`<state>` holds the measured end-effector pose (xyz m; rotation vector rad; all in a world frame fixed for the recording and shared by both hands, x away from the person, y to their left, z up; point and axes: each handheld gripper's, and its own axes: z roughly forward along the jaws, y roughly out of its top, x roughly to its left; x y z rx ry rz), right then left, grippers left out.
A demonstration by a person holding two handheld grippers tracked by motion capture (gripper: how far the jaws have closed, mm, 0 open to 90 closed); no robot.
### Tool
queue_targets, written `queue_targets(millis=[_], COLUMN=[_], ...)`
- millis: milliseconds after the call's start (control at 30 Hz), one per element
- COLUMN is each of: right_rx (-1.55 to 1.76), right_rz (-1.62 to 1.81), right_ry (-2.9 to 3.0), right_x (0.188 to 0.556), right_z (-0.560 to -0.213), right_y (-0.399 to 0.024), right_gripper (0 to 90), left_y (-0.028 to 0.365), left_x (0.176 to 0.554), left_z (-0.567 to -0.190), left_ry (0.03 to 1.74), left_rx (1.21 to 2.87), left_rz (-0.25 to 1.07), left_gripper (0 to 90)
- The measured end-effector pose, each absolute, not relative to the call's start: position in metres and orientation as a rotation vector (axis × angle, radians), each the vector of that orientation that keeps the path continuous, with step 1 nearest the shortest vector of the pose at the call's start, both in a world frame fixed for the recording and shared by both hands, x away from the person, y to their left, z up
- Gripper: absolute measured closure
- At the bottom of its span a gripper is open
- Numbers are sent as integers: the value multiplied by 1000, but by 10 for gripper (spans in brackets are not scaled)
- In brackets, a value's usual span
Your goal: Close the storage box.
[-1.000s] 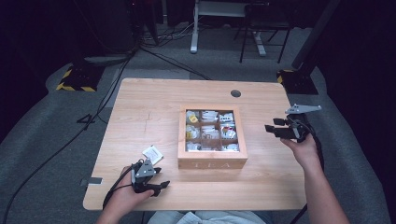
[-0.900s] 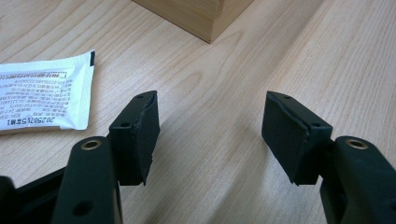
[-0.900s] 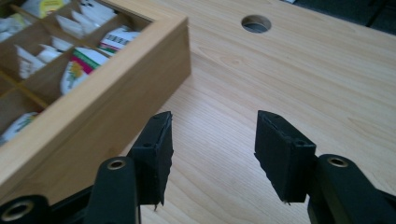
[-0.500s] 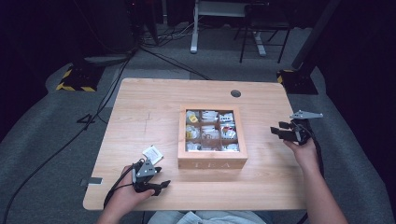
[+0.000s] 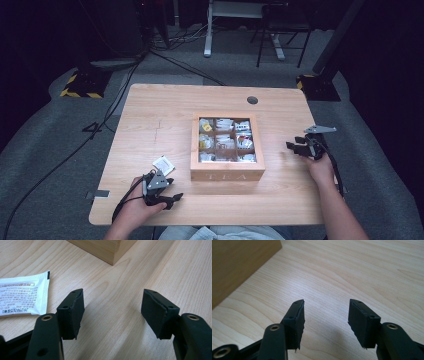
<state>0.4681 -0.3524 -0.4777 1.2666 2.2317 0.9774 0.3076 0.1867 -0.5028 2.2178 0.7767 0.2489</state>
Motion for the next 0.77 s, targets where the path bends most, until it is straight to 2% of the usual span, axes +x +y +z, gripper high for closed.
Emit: queue_targets(millis=[200, 400, 700, 767], right_rx=[1273, 1229, 1230, 1252], right_rz=[977, 992, 984, 967], right_ry=[2246, 2245, 2247, 2239], right_x=[468, 467, 469, 470], right_z=[-491, -500, -504, -504], right_y=[-348, -341, -332, -332], right_gripper=[477, 431, 154, 131], left_y=[186, 186, 185, 185], left_x=[308, 308, 307, 307], left_z=[-503, -503, -503, -503], left_ry=[777, 773, 765, 765], left_rx=[2220, 2222, 2230, 2229], left_rz=[251, 251, 263, 259], left_gripper=[357, 353, 346, 341])
